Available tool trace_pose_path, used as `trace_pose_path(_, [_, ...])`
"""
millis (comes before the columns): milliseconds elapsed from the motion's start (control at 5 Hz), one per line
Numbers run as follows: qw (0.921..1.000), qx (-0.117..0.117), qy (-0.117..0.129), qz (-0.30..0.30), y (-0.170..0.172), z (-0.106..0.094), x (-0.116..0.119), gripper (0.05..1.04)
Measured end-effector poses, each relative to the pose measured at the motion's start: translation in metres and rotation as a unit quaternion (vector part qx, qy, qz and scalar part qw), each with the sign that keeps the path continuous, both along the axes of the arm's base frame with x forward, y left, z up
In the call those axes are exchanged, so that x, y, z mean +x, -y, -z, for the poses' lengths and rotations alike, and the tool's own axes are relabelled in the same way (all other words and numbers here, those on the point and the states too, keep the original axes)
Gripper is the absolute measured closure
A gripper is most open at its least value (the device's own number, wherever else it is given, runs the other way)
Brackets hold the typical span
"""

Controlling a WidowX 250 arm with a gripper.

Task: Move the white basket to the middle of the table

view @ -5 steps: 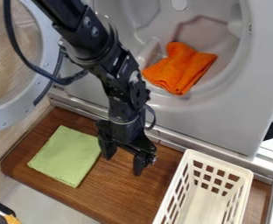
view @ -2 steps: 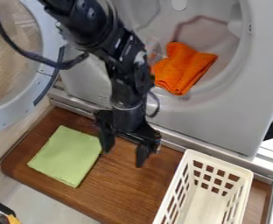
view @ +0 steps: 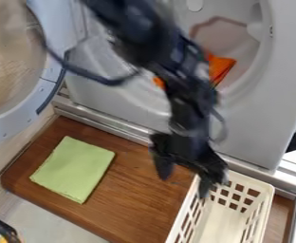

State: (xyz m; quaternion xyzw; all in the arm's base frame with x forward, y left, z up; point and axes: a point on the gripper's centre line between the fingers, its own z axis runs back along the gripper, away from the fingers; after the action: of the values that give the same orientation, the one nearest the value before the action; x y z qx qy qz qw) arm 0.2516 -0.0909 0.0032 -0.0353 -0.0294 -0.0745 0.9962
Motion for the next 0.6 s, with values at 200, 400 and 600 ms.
trace_pose_path(200, [0.9993, 0.025, -0.018, -0.022, 0.007, 0.022, 0.001, 0.084])
trace_pose_path(400, [0.9986, 0.040, -0.017, -0.031, 0.014, 0.033, 0.001, 0.084])
trace_pose_path(600, [0.9984, 0.047, -0.013, -0.027, 0.020, 0.040, 0.000, 0.140])
